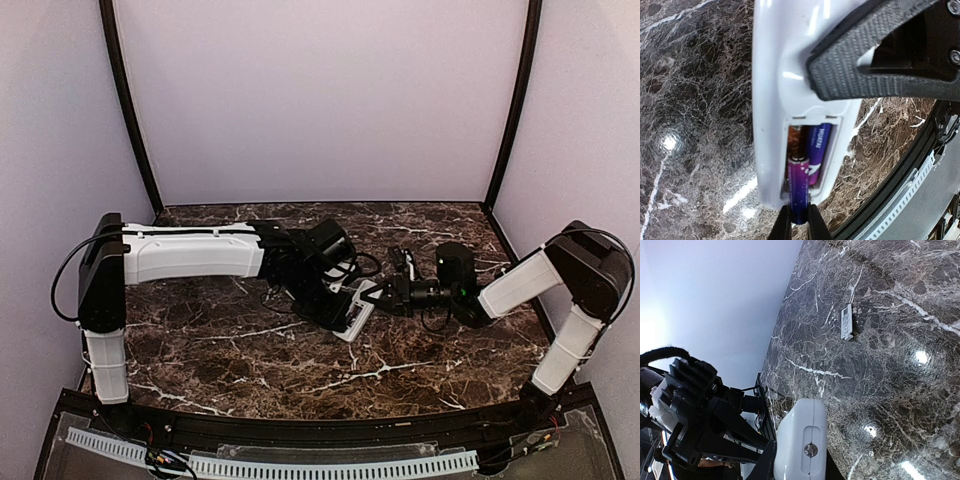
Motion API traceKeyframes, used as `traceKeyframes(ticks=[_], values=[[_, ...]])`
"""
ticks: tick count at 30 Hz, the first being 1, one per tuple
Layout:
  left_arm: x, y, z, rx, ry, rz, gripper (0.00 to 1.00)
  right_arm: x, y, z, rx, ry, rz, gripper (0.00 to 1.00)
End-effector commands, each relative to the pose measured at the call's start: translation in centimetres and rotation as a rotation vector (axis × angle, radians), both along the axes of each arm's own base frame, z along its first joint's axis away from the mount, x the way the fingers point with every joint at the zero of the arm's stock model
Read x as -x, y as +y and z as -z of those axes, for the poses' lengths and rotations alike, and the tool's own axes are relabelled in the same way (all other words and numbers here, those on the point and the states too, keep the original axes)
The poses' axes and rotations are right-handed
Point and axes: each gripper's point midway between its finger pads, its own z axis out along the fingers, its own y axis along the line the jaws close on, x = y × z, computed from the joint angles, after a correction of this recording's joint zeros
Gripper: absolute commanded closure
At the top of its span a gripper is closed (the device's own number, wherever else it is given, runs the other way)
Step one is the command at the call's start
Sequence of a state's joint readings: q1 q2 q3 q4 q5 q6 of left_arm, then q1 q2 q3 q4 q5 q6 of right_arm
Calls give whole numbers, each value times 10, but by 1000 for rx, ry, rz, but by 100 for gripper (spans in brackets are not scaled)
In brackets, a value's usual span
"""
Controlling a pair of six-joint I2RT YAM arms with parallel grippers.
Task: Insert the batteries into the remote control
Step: Place the battery in the battery compartment.
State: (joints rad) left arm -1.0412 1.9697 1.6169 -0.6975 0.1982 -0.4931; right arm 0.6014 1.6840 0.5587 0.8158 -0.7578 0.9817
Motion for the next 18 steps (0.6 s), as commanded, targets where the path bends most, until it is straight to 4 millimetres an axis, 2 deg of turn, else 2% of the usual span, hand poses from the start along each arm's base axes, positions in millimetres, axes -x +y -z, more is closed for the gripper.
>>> traceKeyframes(ticks=[1, 13, 18], values=[[-3, 7, 6, -35, 43, -39, 99, 0, 4, -7, -32, -35, -6, 100], [-11, 3, 7, -28, 57, -54, 98, 3, 10, -2, -51, -15, -25, 100], [-13, 1, 8, -33, 62, -53, 94, 3, 11, -2, -58, -11, -30, 100]])
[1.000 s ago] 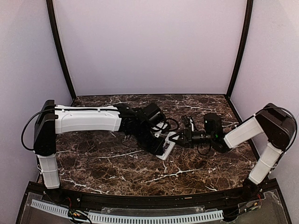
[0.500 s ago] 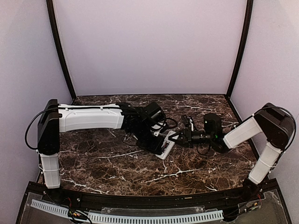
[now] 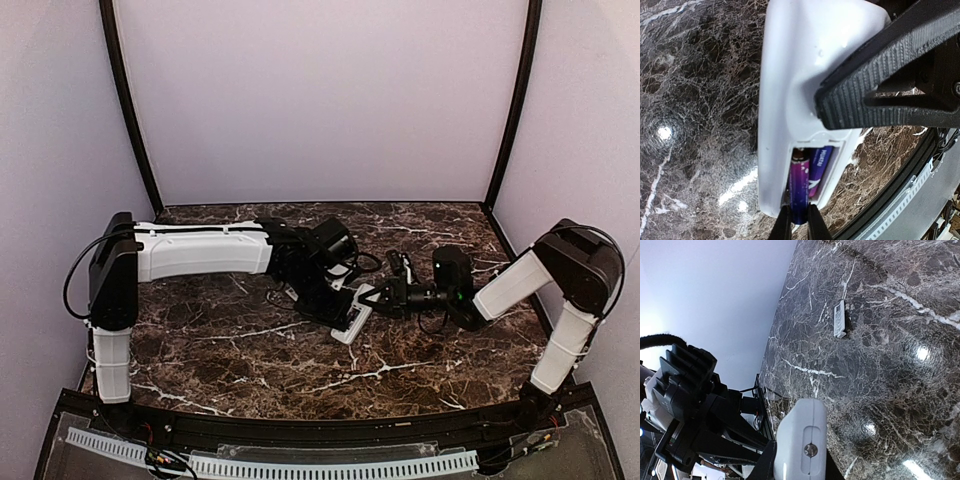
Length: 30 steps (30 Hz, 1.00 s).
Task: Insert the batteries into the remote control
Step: Place the battery in the battery compartment.
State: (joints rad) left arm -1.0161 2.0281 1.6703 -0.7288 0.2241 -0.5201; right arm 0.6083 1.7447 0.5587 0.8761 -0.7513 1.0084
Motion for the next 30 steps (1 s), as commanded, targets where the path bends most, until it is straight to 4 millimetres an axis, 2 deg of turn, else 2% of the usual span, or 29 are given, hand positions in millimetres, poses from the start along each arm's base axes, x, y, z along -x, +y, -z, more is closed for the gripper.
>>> traceKeyframes(ticks=[1, 9, 19, 22, 30], values=[[-4, 2, -2, -15, 12, -14, 94, 6, 7, -13, -58, -34, -37, 100], [-4, 2, -1, -26, 15, -4, 84, 6, 7, -13, -72, -18, -40, 100], [-2, 8, -7, -44, 3, 22, 77, 3, 1, -15, -80, -13, -31, 100], [-2, 7, -14, -27, -12, 31, 71, 2, -1, -13, -81, -7, -30, 100], [-8, 0, -45, 63, -92, 63, 68, 5, -2, -13, -106, 21, -43, 100]])
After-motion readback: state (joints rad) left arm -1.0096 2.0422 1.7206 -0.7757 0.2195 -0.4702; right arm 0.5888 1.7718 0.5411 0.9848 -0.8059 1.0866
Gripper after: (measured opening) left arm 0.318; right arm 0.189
